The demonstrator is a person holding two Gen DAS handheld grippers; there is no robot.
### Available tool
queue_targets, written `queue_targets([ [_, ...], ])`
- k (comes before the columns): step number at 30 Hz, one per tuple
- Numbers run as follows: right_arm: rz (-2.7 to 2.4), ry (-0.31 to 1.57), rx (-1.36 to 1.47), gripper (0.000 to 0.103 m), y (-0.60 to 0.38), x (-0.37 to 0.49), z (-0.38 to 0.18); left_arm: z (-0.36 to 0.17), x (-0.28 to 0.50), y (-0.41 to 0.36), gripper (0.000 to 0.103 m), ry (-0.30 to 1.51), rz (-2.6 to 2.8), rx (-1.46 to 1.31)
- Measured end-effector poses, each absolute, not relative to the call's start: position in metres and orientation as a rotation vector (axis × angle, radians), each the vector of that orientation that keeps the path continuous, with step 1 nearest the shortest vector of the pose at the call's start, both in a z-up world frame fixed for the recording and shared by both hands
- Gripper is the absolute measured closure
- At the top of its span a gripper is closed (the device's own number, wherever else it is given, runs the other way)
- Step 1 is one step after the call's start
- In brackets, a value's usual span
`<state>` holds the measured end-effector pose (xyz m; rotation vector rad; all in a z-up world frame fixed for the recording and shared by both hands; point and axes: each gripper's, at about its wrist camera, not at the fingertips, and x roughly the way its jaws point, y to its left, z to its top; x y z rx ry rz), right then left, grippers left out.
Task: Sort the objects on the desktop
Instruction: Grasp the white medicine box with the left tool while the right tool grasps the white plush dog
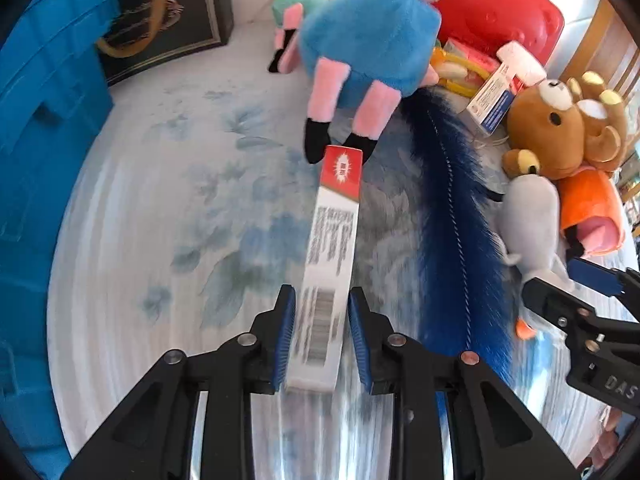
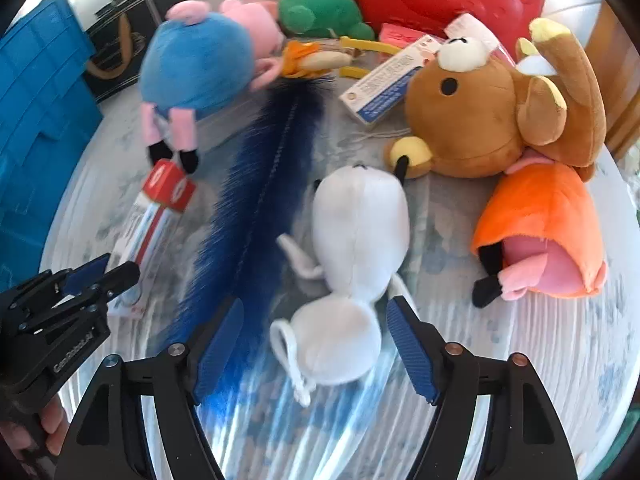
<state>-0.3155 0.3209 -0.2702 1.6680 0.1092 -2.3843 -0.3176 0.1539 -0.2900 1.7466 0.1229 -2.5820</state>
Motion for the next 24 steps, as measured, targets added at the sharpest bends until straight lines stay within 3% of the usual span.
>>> queue_targets([
  [9,-2.381,0.094,1.749,0.028,0.324,-0.341,-0.298,-0.307,-0.342,0.165,0.073,0.047,-2.603,1.759],
  [10,-2.377,0.099,1.754,0.03,0.323,-0.343,-0.301,-0.307,-0.341,0.166,0.073,0.041,-2.611,1.753],
  [12,-2.381,0.107,1.76,0.047,0.322,-0.345,-0.305,-0.307,-0.339,0.166,0.073,0.033,-2.627,1.74],
  [15,-2.396,0.105,1.759,0.055,0.325,-0.345,-0.305,-0.306,-0.336,0.165,0.08,0.046,-2.63,1.735],
  [24,-2.436,0.114,1.676,0.057,0.323,-0.326,-0.277,-0.274,-0.301,0.176,0.08,0.007,-2.68,1.651],
])
